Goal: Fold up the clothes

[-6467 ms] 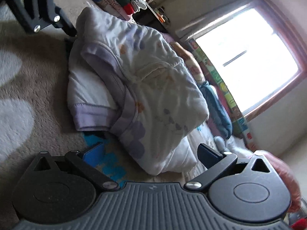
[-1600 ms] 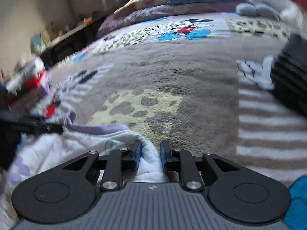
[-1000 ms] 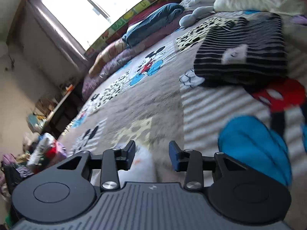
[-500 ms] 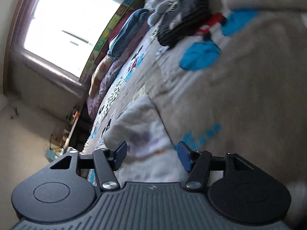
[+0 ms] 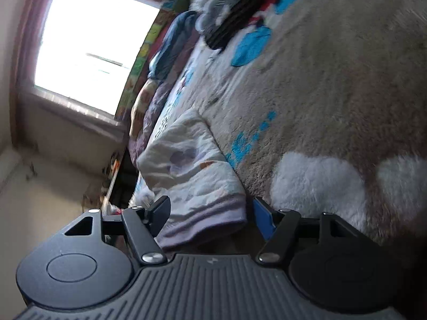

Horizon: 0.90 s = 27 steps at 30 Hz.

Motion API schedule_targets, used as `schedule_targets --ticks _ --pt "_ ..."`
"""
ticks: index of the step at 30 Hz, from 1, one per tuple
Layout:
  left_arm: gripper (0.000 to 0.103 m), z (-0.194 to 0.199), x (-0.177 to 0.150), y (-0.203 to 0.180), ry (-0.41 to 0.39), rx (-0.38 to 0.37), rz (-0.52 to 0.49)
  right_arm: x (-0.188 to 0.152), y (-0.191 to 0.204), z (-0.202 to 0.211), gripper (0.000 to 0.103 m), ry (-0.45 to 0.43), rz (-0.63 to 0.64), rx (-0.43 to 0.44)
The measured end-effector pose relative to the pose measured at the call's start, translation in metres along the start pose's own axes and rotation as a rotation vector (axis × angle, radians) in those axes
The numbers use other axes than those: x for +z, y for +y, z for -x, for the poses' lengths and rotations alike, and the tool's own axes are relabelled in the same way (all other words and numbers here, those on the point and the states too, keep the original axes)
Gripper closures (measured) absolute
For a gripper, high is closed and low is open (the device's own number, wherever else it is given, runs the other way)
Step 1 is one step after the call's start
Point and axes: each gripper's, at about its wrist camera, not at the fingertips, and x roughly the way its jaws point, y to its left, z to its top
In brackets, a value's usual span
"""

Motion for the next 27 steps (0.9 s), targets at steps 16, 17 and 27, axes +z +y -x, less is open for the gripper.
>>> schedule_targets --ticks 16,17,27 --pt "0.096 0.031 0.044 0.039 -0.107 0.005 0.029 0.002 0.001 -0.004 0.038 0.006 0.258 0.023" --pt "0.096 0.034 0.05 0.042 -0.119 0.01 0.031 0.002 0.001 -0.004 0.038 0.006 0.267 0.023" --pt "0.097 0.039 0.129 0.056 -0.194 0.112 -0.054 0.002 0.002 -0.011 0.038 -0.013 0.327 0.04"
